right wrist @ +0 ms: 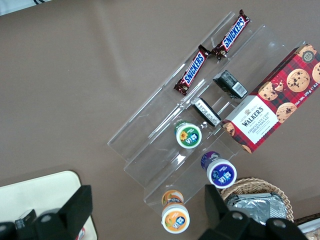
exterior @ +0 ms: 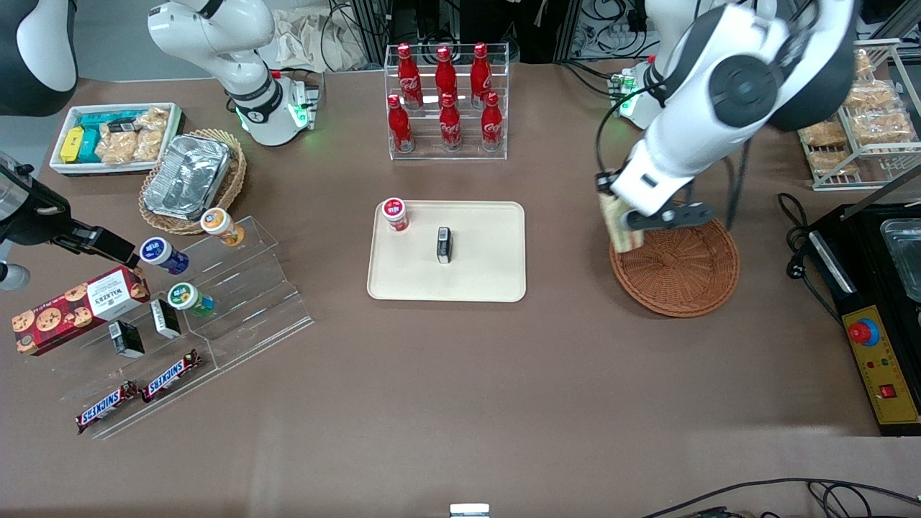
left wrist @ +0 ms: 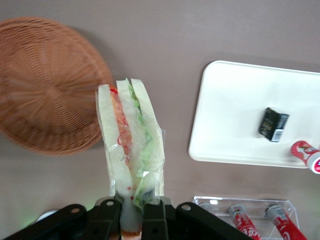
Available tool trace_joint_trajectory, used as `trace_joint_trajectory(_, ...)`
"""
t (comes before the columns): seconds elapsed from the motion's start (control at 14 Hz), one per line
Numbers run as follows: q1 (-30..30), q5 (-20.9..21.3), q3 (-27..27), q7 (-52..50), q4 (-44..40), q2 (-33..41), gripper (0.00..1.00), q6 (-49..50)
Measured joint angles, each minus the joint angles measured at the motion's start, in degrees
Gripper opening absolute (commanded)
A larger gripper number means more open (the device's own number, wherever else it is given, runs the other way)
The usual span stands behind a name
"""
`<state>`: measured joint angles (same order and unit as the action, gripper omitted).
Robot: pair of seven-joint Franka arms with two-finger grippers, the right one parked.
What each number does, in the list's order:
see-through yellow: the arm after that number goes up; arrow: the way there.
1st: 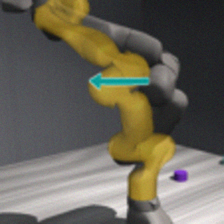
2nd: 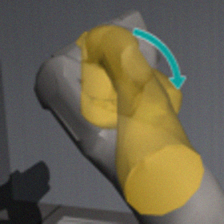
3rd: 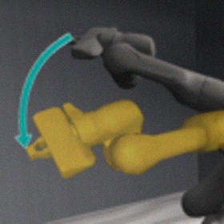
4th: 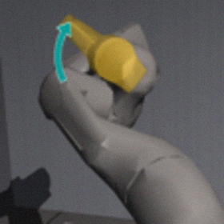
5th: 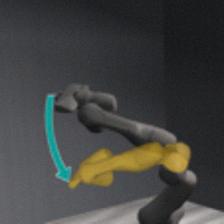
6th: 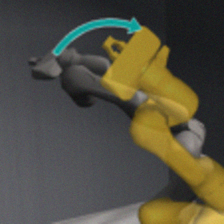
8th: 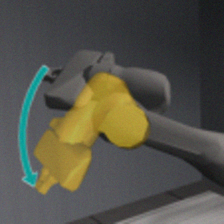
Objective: Place sandwich from basket to tray
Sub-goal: 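Carry the sandwich to the white tray and release it there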
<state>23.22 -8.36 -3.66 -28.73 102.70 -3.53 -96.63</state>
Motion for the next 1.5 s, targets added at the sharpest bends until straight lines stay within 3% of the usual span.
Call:
trace_joint_trajectory(0.71,11.5,-1.4,-3.0,-8.8,5.9,-10.8,0.0,-26.5)
trace_joint_trajectory(1.5,13.7,-1.4,-3.0,-10.6,7.8,-19.6,0.0,-35.0)
